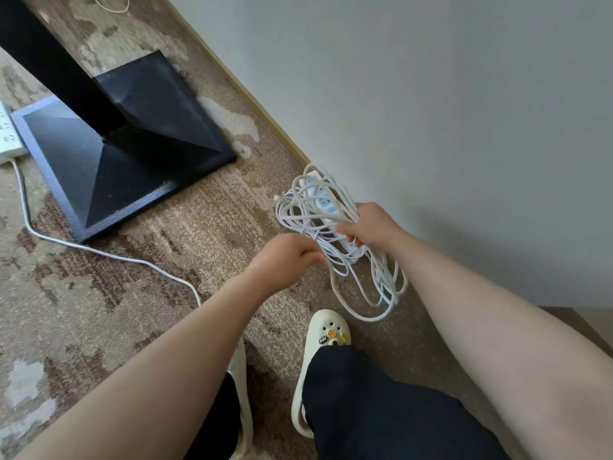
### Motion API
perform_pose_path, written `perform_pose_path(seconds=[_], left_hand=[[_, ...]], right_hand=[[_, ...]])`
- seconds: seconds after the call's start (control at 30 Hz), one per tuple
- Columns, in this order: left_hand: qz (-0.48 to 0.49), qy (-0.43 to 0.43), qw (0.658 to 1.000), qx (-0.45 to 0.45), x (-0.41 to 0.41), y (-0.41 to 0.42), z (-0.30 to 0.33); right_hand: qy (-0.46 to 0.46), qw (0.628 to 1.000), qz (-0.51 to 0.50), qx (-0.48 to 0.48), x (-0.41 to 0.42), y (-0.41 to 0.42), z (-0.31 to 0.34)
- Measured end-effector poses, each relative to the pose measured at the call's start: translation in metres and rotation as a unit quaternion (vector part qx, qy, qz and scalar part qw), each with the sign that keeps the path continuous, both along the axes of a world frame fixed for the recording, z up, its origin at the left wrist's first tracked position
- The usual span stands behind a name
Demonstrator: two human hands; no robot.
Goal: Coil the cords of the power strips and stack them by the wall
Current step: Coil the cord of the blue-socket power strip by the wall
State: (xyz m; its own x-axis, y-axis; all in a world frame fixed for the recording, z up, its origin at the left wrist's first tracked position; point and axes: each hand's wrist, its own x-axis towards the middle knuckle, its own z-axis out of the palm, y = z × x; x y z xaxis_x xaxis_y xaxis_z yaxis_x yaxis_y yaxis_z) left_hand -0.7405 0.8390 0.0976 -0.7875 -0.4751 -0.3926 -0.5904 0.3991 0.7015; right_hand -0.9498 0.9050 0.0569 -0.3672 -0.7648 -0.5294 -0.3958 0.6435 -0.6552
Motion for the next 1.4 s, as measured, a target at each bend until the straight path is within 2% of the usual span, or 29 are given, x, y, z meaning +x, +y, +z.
perform_pose_path(seconds=[0.1,0.2,0.33,0.43,0.53,0.67,0.83,0.97,1.2,1.4], left_hand=[[0.045,0.020,0.999,0.004,-0.011,0.004,0.003],[0.097,0.026,0.993,0.057,-0.010,0.005,-0.002],[0.117,0.063,0.987,0.092,-0.016,0.009,0.002],[0.138,0.077,0.985,0.068,-0.024,0.014,0.003],[0.198,0.081,0.975,0.065,-0.029,0.013,-0.002],[0.257,0.077,0.961,0.069,-0.031,0.013,-0.008],[0.269,0.050,0.962,0.007,-0.030,0.010,-0.010],[0.280,0.027,0.960,0.004,-0.028,0.006,-0.010],[0.190,-0.039,0.978,0.074,0.006,-0.013,-0.017],[0.157,-0.054,0.984,0.063,0.054,-0.043,-0.012]], right_hand=[[-0.014,1.000,0.019,0.013,0.002,0.000,-0.001],[-0.060,0.998,0.010,0.010,0.002,0.001,0.001],[-0.117,0.993,-0.016,0.007,-0.001,0.002,0.006],[-0.158,0.987,-0.041,0.001,-0.001,0.002,0.012],[-0.211,0.976,-0.055,0.003,0.000,0.003,0.018],[-0.251,0.968,-0.023,0.005,0.005,0.005,0.025],[-0.272,0.962,0.009,-0.020,0.012,0.007,0.025],[-0.201,0.979,-0.001,-0.039,0.018,0.009,0.021],[0.003,0.998,-0.036,-0.055,0.006,0.019,0.007],[0.048,0.995,-0.060,-0.058,-0.003,0.025,0.004]])
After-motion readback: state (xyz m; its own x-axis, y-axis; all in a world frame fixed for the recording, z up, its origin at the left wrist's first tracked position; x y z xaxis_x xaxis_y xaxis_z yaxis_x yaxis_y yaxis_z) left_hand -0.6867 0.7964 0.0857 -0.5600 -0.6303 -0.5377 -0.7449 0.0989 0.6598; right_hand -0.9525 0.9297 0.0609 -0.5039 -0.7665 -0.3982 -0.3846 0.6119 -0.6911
